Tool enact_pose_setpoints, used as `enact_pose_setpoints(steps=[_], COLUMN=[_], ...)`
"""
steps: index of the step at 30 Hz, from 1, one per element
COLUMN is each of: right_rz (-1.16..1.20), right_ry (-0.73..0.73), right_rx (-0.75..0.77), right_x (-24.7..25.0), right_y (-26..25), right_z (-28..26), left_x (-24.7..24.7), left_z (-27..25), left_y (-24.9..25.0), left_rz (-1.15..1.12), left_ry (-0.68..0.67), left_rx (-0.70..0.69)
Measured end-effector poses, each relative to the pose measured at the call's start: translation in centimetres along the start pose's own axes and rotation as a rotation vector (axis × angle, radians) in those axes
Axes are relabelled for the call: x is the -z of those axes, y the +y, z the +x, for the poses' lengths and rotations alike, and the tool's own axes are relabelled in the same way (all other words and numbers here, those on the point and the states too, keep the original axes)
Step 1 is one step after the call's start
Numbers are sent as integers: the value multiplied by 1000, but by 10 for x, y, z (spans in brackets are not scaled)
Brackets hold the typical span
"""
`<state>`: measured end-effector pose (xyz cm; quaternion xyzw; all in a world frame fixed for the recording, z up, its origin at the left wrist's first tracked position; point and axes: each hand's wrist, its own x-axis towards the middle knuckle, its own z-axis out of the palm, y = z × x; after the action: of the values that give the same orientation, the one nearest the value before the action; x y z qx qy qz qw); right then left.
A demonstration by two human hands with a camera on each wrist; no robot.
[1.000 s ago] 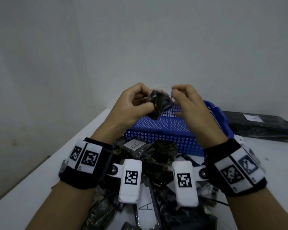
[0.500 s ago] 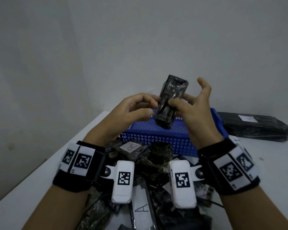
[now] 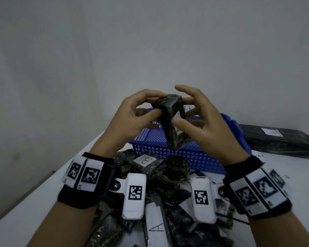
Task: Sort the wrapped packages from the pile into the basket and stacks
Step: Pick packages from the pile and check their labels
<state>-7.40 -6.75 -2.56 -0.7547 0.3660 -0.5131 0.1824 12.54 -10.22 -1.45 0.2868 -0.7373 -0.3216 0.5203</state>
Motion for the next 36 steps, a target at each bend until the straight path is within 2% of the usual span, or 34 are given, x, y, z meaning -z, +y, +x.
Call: enact_pose_setpoints(steps=[4, 8, 10, 13, 16, 19, 22, 25, 27, 28, 31, 34, 36], right_rz=[-27, 139, 166, 96, 38, 23, 67, 152, 340, 452, 549, 398, 343], right_ry=[41, 60, 105, 188, 222, 227, 228, 322, 324, 319, 389, 469, 420], right_rx=[48, -82, -99, -16, 37, 27, -62, -312, -449, -467, -370, -270, -268], right_x=[3, -1, -3, -4, -5, -6, -7, -1, 1, 2, 4, 6, 7], right_y=[3, 5, 4, 4, 5, 2, 3, 8, 7, 5, 5, 9, 10], right_z=[3, 4, 7, 7, 6, 6, 7, 10, 10, 9, 8, 7, 7], left_x=[3, -1, -5, -10, -11, -10, -5, -4, -7, -9, -11, -9, -10], left_z=[1, 0, 0, -1, -4, -3, -3, -3, -3, -3, -4, -5, -4], left_y=[3, 5, 5, 7, 7, 6, 6, 5, 4, 3, 1, -1, -3], left_rz=[94, 172, 198, 196, 246, 241, 165, 84, 66, 62, 23, 55, 111], left_ry=[9, 3, -6, -34, -123, -128, -97, -113, -151, -171, -222, -235, -216], left_rx=[-139, -225, -252, -225, -207, -171, -127, -127, -127, -127, -76, 23, 32])
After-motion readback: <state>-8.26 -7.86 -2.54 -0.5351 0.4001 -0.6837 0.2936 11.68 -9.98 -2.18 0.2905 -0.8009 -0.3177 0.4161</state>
